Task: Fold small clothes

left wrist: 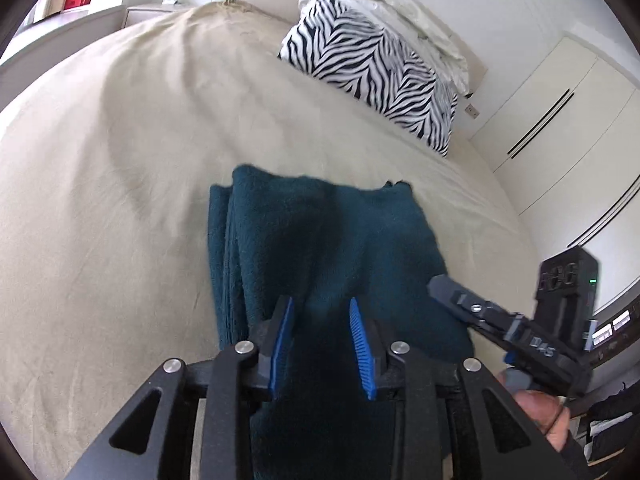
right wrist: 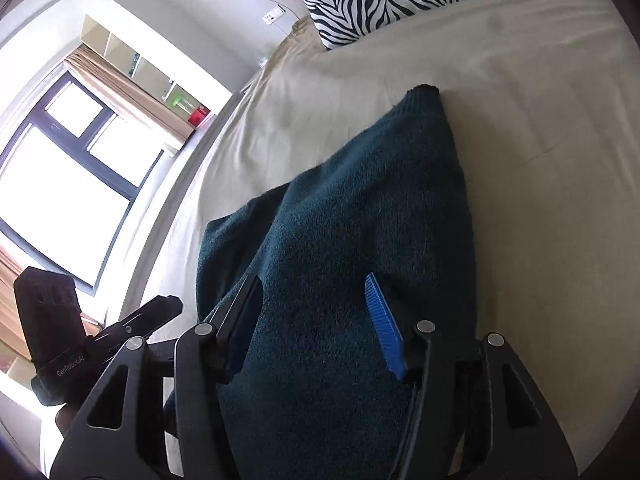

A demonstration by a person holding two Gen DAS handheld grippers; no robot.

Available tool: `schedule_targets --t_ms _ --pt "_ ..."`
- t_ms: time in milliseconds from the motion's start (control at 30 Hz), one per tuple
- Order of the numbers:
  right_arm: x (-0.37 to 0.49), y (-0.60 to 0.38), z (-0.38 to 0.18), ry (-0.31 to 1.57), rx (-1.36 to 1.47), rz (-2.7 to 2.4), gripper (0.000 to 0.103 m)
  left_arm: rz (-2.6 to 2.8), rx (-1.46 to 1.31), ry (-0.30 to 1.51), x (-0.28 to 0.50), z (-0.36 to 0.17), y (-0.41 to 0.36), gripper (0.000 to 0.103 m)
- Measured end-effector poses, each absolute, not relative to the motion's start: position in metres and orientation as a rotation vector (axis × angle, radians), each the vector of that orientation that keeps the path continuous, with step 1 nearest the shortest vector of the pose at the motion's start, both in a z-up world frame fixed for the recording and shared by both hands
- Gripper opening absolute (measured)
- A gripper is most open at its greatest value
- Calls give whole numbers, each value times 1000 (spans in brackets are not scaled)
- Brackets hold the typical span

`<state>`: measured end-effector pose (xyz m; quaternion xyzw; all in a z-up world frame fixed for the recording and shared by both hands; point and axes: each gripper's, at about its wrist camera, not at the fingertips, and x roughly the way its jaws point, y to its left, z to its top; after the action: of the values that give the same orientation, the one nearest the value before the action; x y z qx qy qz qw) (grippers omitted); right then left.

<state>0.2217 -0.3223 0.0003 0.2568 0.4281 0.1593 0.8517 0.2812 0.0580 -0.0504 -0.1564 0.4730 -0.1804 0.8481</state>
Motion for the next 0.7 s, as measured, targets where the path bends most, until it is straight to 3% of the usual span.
schedule_targets --t_ms 33,133,233,267,333,700 --pt "219 -318 3 895 510 331 53 -376 -329 998 283 -62 57 25" --pt "215 -319 16 922 518 307 53 -394 -363 968 277 -63 65 24" --pt "206 -338 31 901 578 292 60 -396 -398 942 262 -50 79 31" --pt "201 -347 35 889 578 273 62 -382 -395 924 256 -45 86 37" --pt "194 -364 35 886 589 239 66 -338 -404 902 247 -41 101 74" --pt "209 -357 -41 1146 735 345 69 -438 -521 1134 261 -73 105 74"
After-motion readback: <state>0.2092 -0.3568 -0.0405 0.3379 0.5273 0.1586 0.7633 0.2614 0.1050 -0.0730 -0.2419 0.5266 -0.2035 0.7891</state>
